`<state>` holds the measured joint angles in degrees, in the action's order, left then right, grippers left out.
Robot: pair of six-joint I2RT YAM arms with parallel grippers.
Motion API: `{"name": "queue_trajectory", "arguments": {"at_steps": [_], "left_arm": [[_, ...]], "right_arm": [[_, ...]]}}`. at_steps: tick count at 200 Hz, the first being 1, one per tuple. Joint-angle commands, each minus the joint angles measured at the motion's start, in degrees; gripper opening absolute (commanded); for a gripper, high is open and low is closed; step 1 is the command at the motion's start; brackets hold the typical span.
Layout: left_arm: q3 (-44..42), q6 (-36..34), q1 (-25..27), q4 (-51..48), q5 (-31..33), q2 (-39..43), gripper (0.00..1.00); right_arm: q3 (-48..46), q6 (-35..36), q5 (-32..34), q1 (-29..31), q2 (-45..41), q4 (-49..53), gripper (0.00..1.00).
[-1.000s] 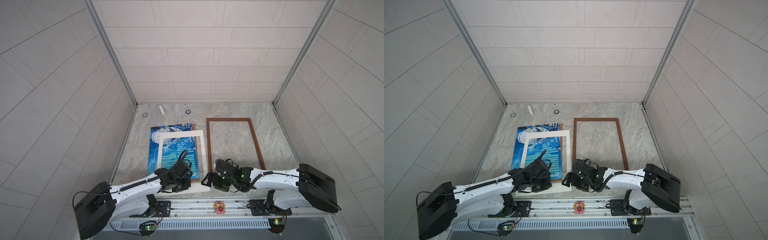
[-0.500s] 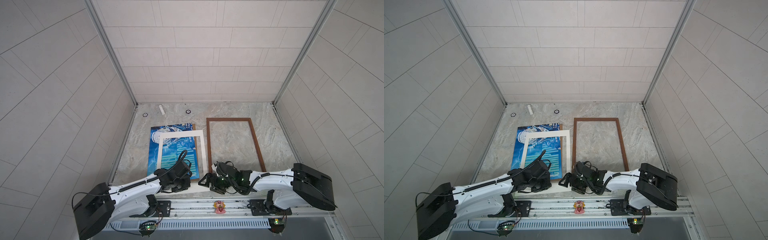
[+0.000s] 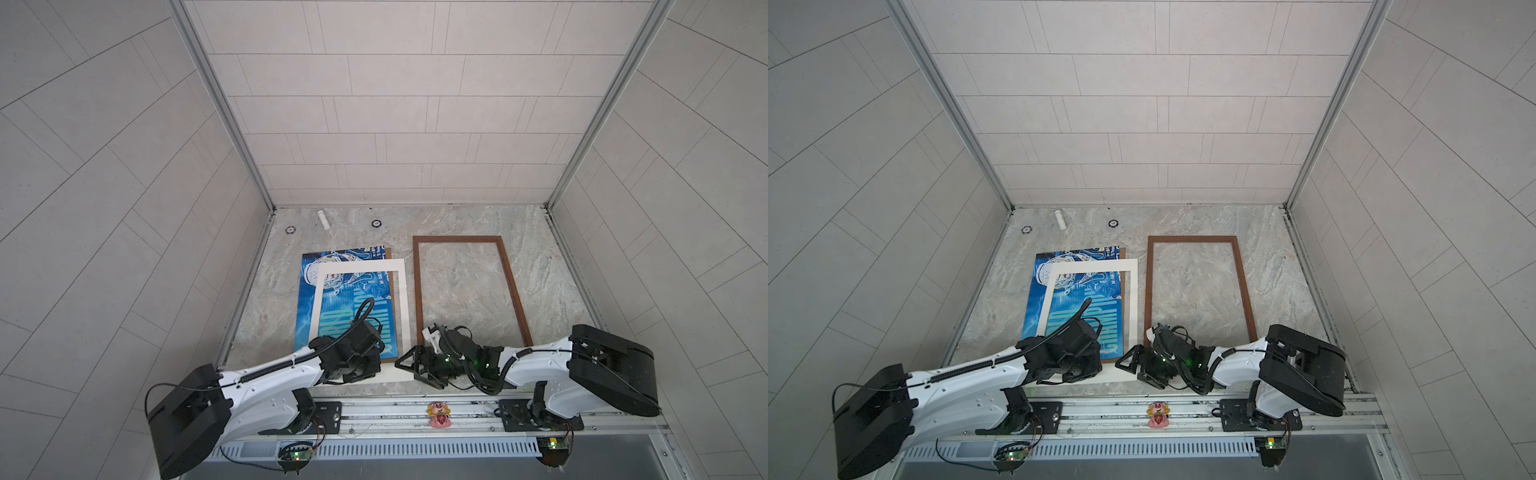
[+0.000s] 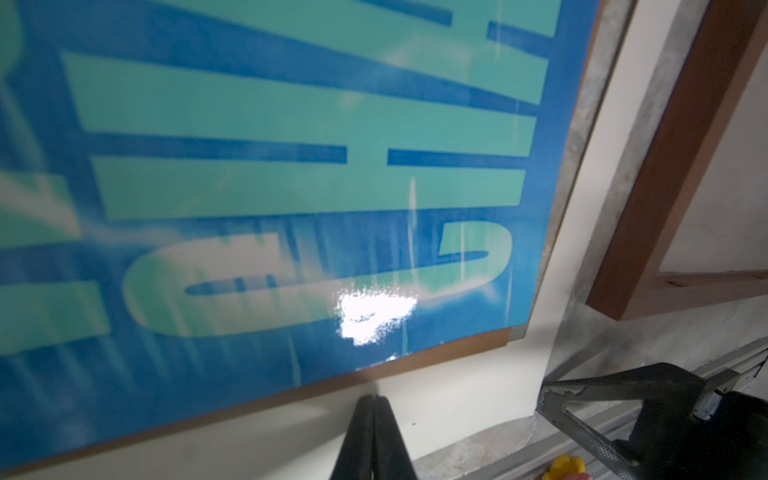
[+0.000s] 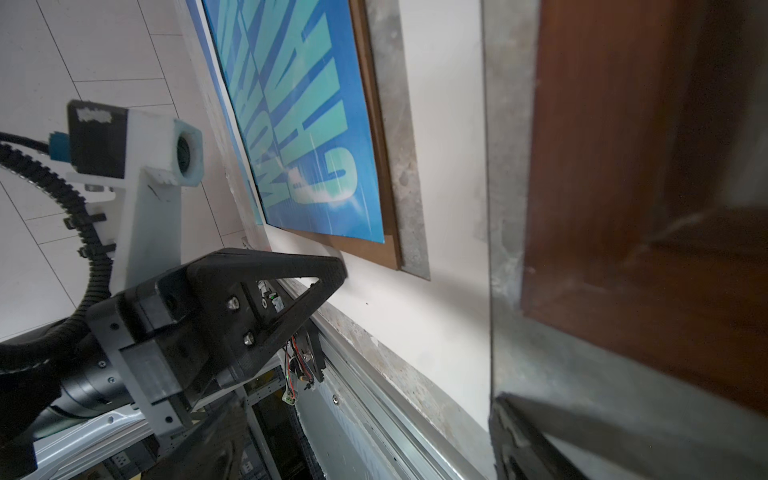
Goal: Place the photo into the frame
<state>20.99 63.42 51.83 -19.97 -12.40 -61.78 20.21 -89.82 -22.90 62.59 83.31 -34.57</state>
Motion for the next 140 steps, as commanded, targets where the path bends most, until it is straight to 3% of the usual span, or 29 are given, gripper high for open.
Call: {"name": "queue_trajectory", "arguments": {"at_steps": [1, 45, 108, 140], "left_arm": [[-2.81, -0.27, 0.46, -4.16, -0.99, -2.68, 0.08], [-2.98, -0.15, 0.46, -3.74, -1.03, -3.08, 0.08], [-3.37, -0.49, 0.44, -2.08, -2.4, -4.53, 0.07], [-3.28, -0.84, 0.39, -1.68, -2.48, -5.4, 0.07]], "right_arm": [[0.35, -4.23, 3.2, 0.14, 1.34, -5.71, 0.87], [0.57, -3.07, 3.83, -0.48, -0.44, -5.82, 0.87], [2.11, -6.23, 2.69, -1.02, 3.52, -15.98, 0.86], [2.12, -5.19, 2.77, -1.02, 1.55, -12.95, 0.86]]}}
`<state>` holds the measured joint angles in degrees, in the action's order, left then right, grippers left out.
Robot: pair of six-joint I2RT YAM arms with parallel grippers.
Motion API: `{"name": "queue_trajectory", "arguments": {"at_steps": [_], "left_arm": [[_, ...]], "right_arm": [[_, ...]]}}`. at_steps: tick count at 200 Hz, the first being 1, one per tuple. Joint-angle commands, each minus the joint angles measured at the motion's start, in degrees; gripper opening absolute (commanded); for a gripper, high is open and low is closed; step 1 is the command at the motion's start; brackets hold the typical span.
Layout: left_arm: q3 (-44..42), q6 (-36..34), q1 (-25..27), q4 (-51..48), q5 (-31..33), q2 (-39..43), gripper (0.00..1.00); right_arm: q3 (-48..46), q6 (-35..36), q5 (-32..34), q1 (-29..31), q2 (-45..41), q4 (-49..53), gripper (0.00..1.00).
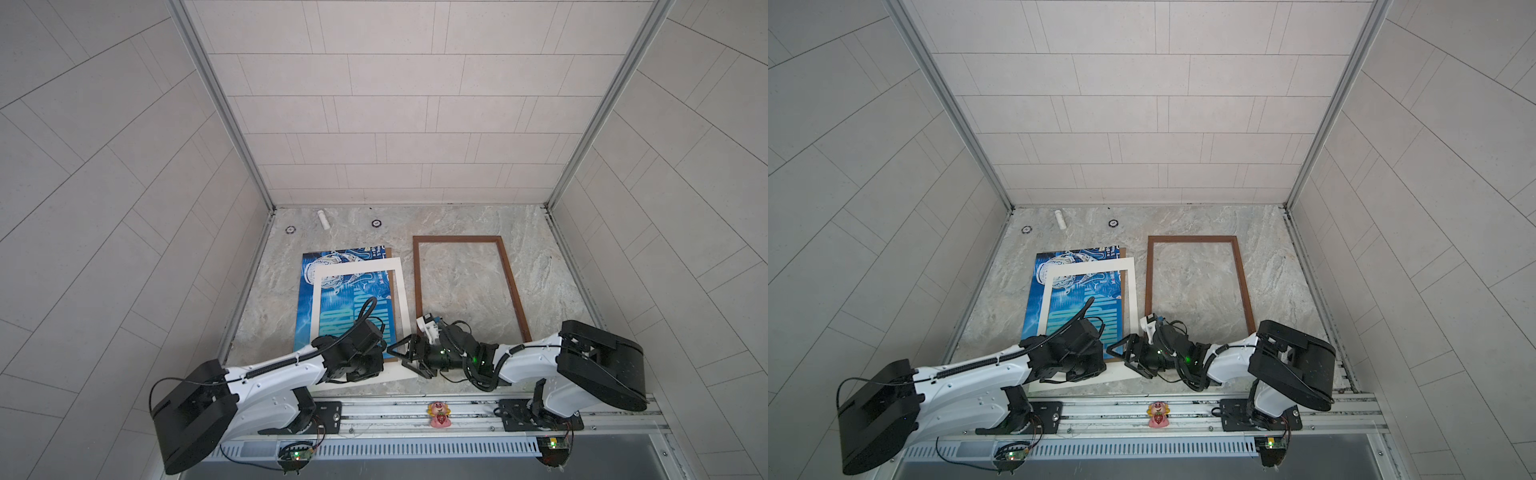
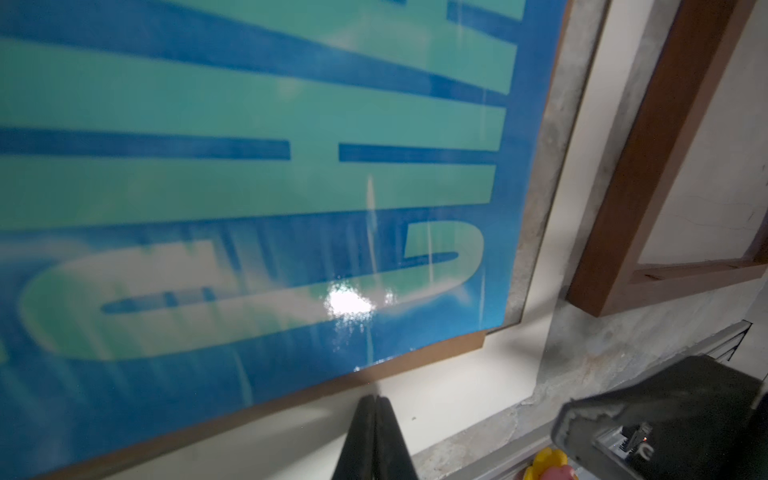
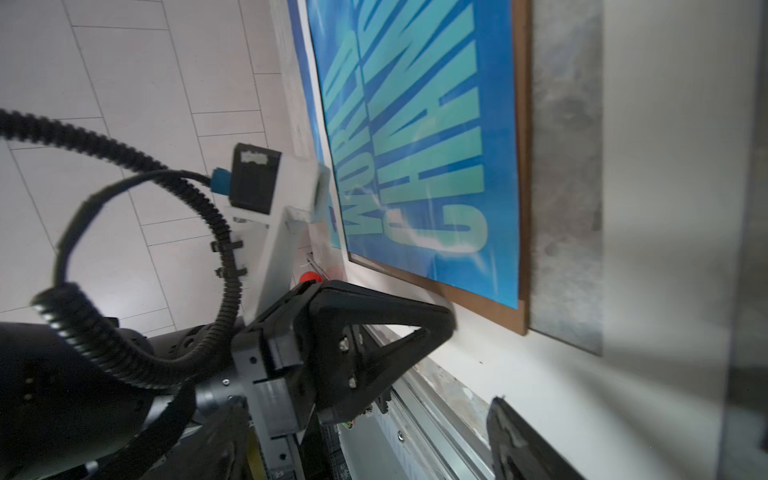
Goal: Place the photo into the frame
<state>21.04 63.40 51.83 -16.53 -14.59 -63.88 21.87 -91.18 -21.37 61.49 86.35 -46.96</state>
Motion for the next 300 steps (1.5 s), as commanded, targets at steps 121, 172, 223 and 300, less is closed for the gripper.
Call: {"name": "queue_trajectory", "arguments": {"at_steps": [121, 172, 223, 300], "left_arm": [[-2.36, -1.61, 0.46, -6.77, 1.27, -1.62, 0.07], [-3.1, -1.09, 0.46, -7.2, 1.72, 0.4, 0.07], [-3.2, -0.62, 0.46, -6.47, 1.52, 0.27, 0.07], [-3.42, -1.0, 0.46, -1.77, -1.22, -5.31, 0.07]], "right_arm": [[3.02, 1.73, 3.7, 1.22, -14.1, 40.56, 0.91], [1.87, -1.48, 2.07, 1.39, -9.54, 34.22, 0.92], [1.34, -3.24, 1.83, 1.79, -6.93, 31.54, 0.92], [-0.16, -2.87, 2.3, 1.08, -5.07, 17.1, 0.92]]}}
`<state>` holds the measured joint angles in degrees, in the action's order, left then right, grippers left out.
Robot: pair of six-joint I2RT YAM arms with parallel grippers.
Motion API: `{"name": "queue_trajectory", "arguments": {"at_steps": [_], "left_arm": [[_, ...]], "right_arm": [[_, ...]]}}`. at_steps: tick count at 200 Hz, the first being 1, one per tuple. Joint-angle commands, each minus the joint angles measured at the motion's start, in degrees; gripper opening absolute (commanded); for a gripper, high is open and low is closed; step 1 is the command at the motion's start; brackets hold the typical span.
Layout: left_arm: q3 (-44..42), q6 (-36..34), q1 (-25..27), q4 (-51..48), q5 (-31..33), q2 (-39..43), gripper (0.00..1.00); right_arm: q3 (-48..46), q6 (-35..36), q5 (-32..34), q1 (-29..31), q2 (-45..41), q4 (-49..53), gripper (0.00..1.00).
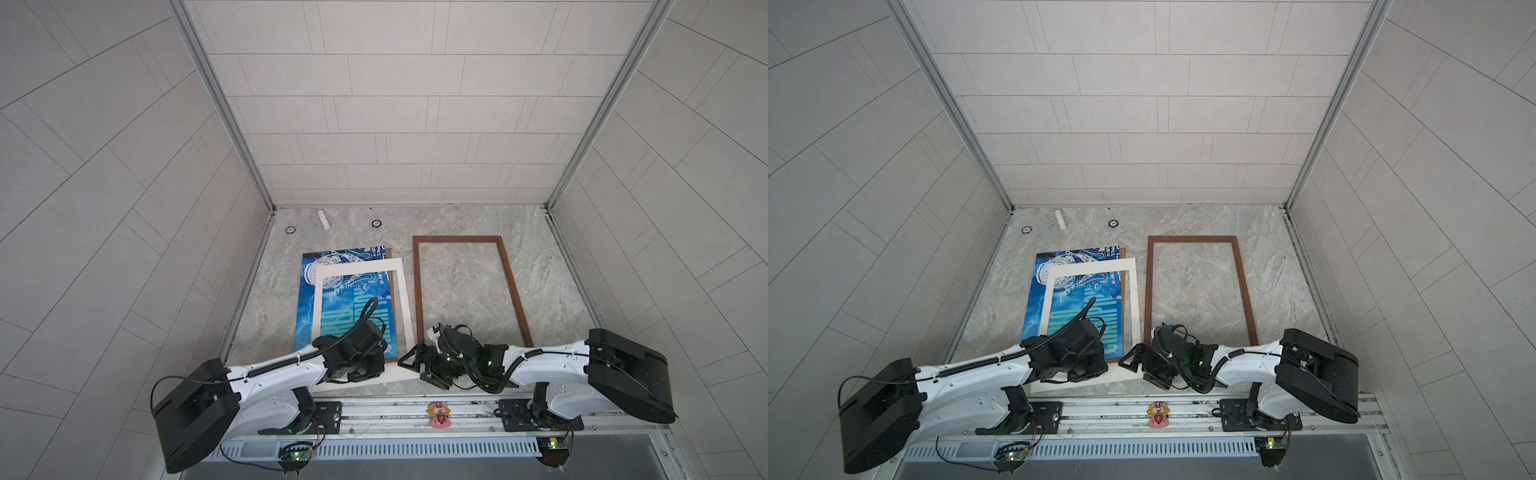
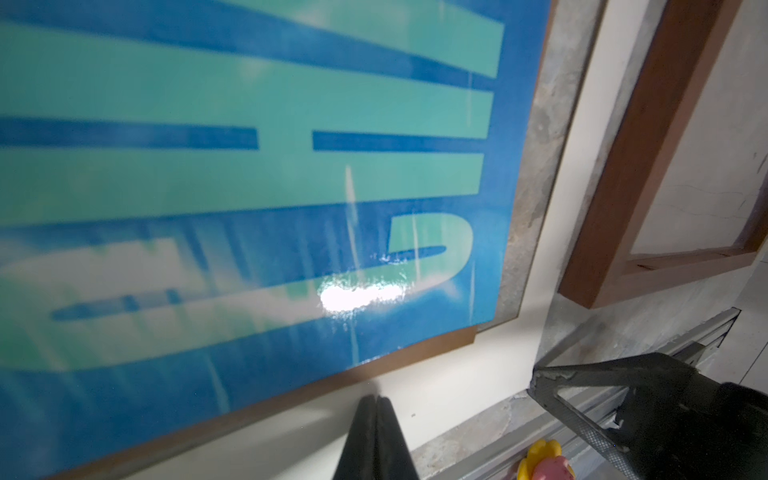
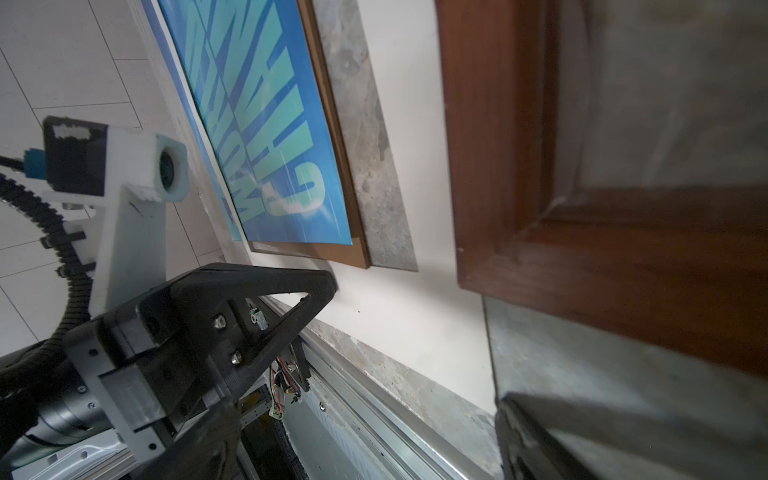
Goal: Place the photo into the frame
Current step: 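Keep both grippers at the near edge of the poster board, then raise both grippers and move them to the white mat's far edge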
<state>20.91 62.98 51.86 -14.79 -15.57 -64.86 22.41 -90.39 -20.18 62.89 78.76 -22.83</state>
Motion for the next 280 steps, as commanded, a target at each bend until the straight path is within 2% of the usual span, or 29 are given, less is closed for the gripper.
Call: {"name": "queue_trajectory", "arguments": {"at_steps": [1, 31, 61, 83, 106, 127, 147, 166, 178, 193, 204, 224, 260, 280], "left_arm": [[-3.35, -0.58, 0.44, -3.51, -0.24, -4.36, 0.07], [-3.34, -0.58, 0.48, -3.98, -0.38, -4.08, 0.07], [-3.41, -0.58, 0.44, -4.64, -0.21, -3.67, 0.07], [-3.1, -0.58, 0.42, -5.39, 0.01, -3.13, 0.06], [-1.29, -1.35, 0.0, -8.38, 1.16, -0.91, 0.06], [3.41, -4.0, -1.96, -14.29, 2.77, 1.34, 0.08], [8.86, -9.43, -7.39, -20.5, 4.18, 3.82, 0.14], [13.36, -16.0, -16.29, -25.54, 4.16, 4.48, 0.23], [15.44, -20.13, -23.3, -27.43, 3.77, 3.66, 0.34], [18.23, -25.15, -31.52, -28.13, 3.75, 1.55, 0.56], [20.03, -26.84, -37.38, -27.25, 2.12, -0.66, 0.62], [24.96, -27.59, -43.2, -25.58, 2.59, -5.6, 0.67], [36.61, -31.64, -46.01, -29.05, 8.64, -18.85, 0.67], [40.68, -33.7, -49.12, -29.59, 6.37, -25.67, 0.66]], "right_arm": [[-0.71, -3.65, 1.07, -0.27, 2.66, -7.35, 0.92], [-0.38, -3.48, 0.41, -0.39, 5.29, -13.38, 0.91], [0.79, -1.35, 0.06, -0.4, 4.51, -10.84, 0.91], [4.55, 4.71, 0.32, -0.4, 0.65, 1.78, 0.91], [11.04, 14.29, 3.32, -0.82, -4.23, 22.99, 0.92], [14.6, 20.21, 4.23, -3.38, -6.35, 29.48, 0.92], [17.09, 24.88, 4.83, -7.07, -6.59, 30.8, 0.92], [22.32, 30.93, 4.79, -10.29, -4.36, 33.91, 0.92], [26.09, 34.06, 3.72, -12.0, -1.65, 35.19, 0.92], [30.98, 38.14, 2.52, -13.59, 2.76, 35.79, 0.92], [34.78, 40.96, 1.89, -15.14, 6.22, 36.4, 0.92], [41.5, 44.31, -1.18, -19.27, 12.93, 37.58, 0.91], [55.66, 52.41, -4.41, -24.57, 25.35, 43.31, 0.9], [63.7, 54.84, -6.2, -26.6, 32.12, 46.35, 0.9]]}}
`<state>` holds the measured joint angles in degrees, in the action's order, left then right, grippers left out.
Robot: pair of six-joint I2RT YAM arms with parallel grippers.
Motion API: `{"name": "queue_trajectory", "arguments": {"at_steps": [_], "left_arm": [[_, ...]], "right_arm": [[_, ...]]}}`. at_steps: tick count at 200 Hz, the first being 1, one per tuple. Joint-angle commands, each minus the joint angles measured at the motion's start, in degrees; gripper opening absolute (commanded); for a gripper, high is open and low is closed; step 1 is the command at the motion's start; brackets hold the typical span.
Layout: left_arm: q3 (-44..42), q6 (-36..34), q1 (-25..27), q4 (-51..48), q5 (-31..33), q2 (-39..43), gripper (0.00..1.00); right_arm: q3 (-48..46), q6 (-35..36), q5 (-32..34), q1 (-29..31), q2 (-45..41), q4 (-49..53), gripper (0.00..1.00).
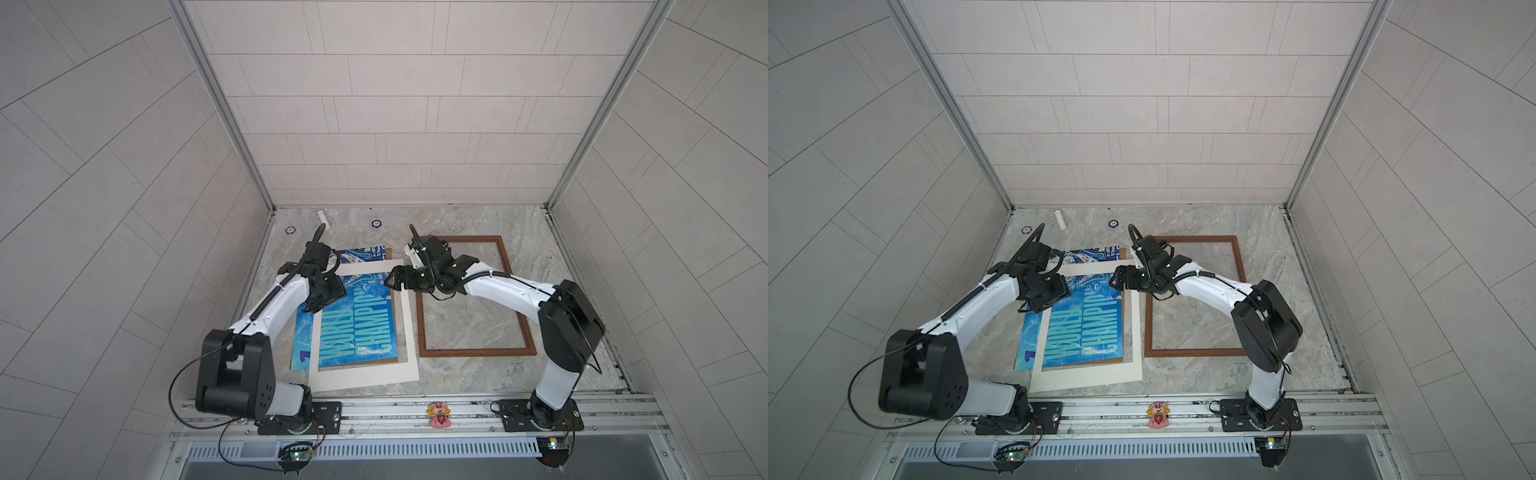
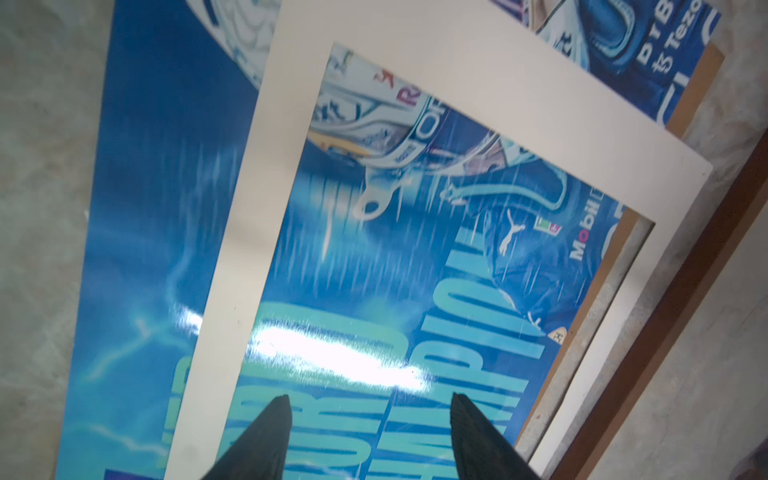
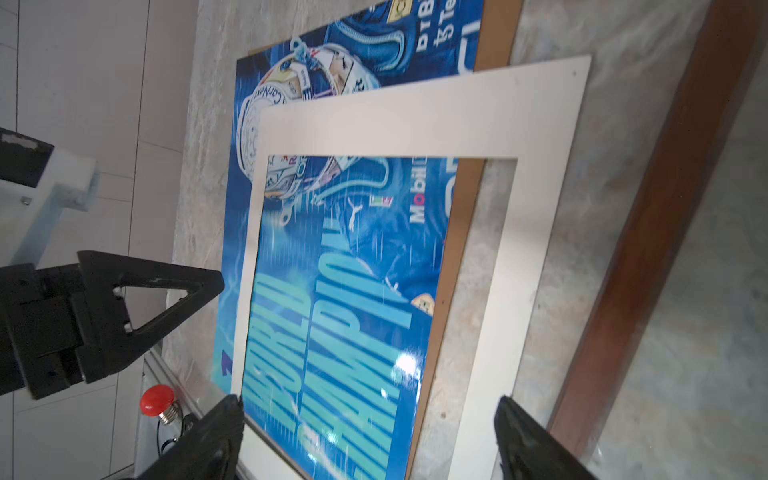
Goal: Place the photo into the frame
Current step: 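Raise both grippers and move them to the white mat's far edge, then pinch the white mat's far edge with both grippers and lift it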
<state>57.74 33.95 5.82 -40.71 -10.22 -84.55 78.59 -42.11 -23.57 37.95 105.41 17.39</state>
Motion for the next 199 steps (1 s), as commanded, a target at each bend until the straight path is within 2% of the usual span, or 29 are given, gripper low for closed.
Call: {"name": "queue_trajectory", "arguments": {"at_steps": [1, 30, 58, 111, 149, 161, 199], "left_arm": [[4.09, -4.72, -3.14, -3.71, 1.13, -6.19, 0.66], [10.34, -8.9, -5.46, -7.85, 3.81, -13.95, 0.69], [14.59, -11.76, -6.63, -10.72, 8.12, -18.6, 0.74], [19.81, -13.99, -6.73, -12.73, 7.08, -25.83, 0.74], [20.6, -14.69, -6.75, -12.58, 7.32, -29.15, 0.74], [20.41, -14.67, -6.71, -12.24, 6.73, -29.91, 0.72], [19.54, -14.88, -6.73, -11.64, 5.32, -30.85, 0.58]], "right_arm": [[7.84, 6.67, -2.85, -1.74, 5.76, 6.33, 0.9], [17.01, 9.57, -4.99, -3.48, 13.18, 11.35, 0.92], [21.7, 11.88, -2.48, -3.89, 17.54, 14.24, 0.92], [27.88, 14.27, -1.51, -5.9, 23.74, 19.0, 0.93], [30.97, 15.85, -0.42, -6.85, 26.23, 21.89, 0.94], [32.35, 16.38, 0.18, -6.9, 27.14, 23.39, 0.94], [33.89, 15.91, -2.02, -6.84, 29.91, 24.36, 0.94]]}}
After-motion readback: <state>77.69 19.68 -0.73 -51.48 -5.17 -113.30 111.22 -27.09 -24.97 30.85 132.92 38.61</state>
